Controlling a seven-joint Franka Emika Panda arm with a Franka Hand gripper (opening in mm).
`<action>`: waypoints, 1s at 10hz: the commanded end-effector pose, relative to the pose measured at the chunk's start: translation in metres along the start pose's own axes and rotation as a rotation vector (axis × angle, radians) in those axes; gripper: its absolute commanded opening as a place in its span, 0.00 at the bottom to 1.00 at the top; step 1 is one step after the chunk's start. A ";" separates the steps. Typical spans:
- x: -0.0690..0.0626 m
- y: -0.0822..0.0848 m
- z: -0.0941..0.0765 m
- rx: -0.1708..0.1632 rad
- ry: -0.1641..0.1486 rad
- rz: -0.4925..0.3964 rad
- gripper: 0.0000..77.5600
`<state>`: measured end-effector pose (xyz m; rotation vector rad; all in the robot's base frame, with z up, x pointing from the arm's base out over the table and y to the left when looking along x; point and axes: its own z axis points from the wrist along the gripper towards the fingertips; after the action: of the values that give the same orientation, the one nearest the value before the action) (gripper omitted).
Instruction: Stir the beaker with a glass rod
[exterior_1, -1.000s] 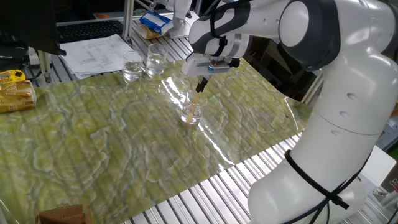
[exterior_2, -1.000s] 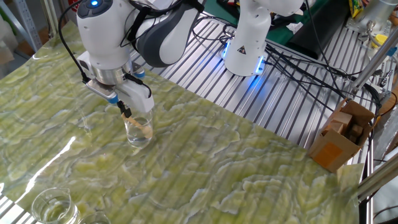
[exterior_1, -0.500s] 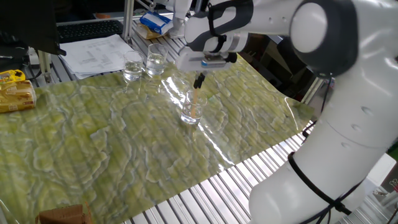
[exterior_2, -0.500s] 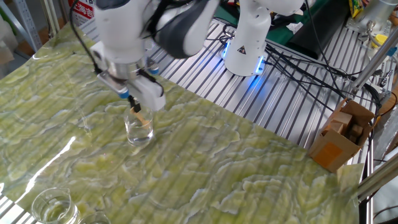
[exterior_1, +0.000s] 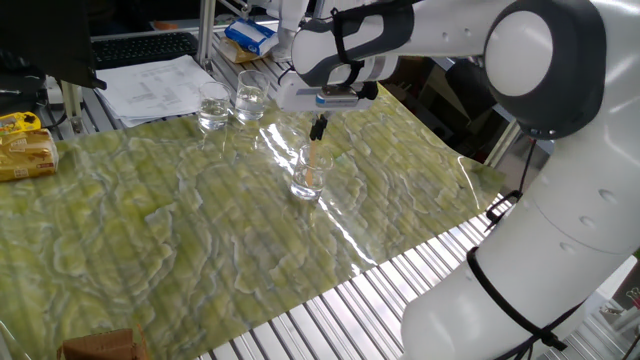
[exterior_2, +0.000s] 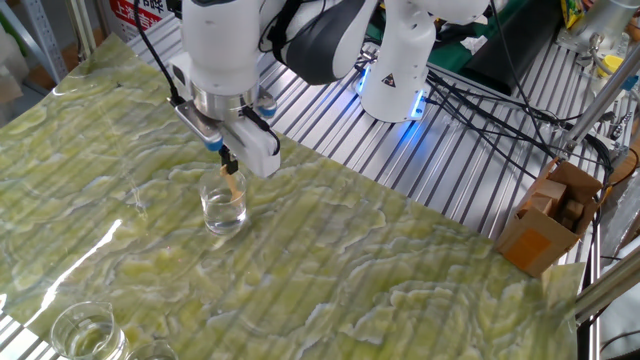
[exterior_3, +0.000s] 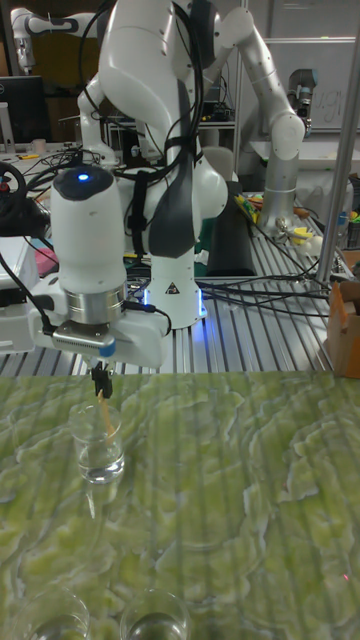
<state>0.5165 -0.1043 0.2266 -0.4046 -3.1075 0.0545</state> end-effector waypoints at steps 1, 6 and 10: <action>-0.001 0.000 0.004 -0.016 -0.047 0.022 0.01; -0.003 0.000 0.008 -0.039 -0.105 0.048 0.01; -0.019 -0.009 0.014 -0.044 -0.129 0.033 0.01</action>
<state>0.5216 -0.1095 0.2142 -0.4648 -3.1915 0.0210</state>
